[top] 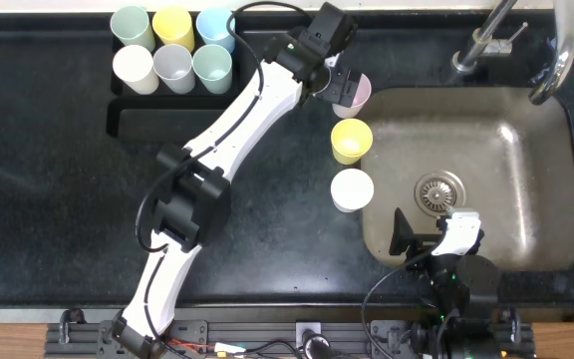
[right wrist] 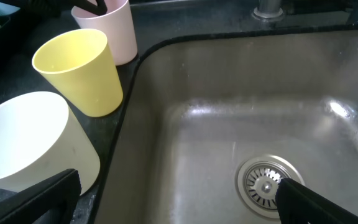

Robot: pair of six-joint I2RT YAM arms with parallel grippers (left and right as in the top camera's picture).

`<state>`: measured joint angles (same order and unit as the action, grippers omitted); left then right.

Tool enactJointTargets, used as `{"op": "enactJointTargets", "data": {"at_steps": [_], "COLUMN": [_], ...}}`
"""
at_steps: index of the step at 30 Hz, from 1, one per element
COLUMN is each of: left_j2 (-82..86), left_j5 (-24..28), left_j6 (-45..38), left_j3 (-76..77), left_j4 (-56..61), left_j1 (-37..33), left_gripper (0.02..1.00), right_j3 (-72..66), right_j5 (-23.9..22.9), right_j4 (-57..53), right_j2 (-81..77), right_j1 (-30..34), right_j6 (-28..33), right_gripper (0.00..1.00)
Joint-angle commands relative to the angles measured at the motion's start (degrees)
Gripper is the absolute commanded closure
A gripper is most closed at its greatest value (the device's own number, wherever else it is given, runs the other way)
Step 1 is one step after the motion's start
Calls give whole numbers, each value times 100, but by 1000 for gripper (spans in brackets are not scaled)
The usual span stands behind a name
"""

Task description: Store Cups

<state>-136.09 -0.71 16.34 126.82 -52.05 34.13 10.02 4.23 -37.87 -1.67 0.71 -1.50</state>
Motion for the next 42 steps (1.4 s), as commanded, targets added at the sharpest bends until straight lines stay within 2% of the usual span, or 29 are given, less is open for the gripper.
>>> {"op": "enactJointTargets", "data": {"at_steps": [1,7,8,9,10,11,12,20,25,28,32,34,38,40,42], "left_j2": [-136,-188,-190,-188,-188,-188,-188,-61,782,1580,2697,3088,3888,4205,4321], "left_j5": [-48,-44,-42,-24,-7,0,13,15,-31,-46,-52,-98,-660,-503,-28], "left_j6": [68,68,68,70,68,68,68,267,337,710,1475,1600,2323,2317,2306], "left_j3": [155,155,155,155,155,155,155,155,155,155,144,105,-590,-1294,-1996], "left_j4": [39,166,192,219,234,249,260,273,166,-424,-1759,-2398,-3412,-3283,-2942], "left_j1": [-31,-31,-31,-31,-31,-33,-31,-37,-210,-492,-1128,-1486,-2529,-3152,-3707], "left_gripper": [18,23,132,402,759,950,982,982,982,982,982,980,980,982,982], "right_j3": [-85,-87,-87,-85,-85,-85,-87,-87,-85,-87,-85,-85,-87,-85,-85], "right_j5": [24,24,24,24,24,24,24,24,24,24,24,24,24,24,24], "right_j4": [-90,-90,-90,-90,-90,-90,-90,-90,-90,-90,-90,-90,-90,-90,-90], "right_j2": [31,31,31,31,31,31,31,31,31,31,31,31,31,31,31], "right_j1": [2,2,2,2,2,2,2,2,2,2,2,2,2,2,2], "right_j6": [-20,-20,-20,-20,-20,-20,-20,-20,-20,-20,-20,-20,-20,-20,-20], "right_gripper": [3,7,3,5,5,3,3,5,3,3,3,3,5,1,3]}}
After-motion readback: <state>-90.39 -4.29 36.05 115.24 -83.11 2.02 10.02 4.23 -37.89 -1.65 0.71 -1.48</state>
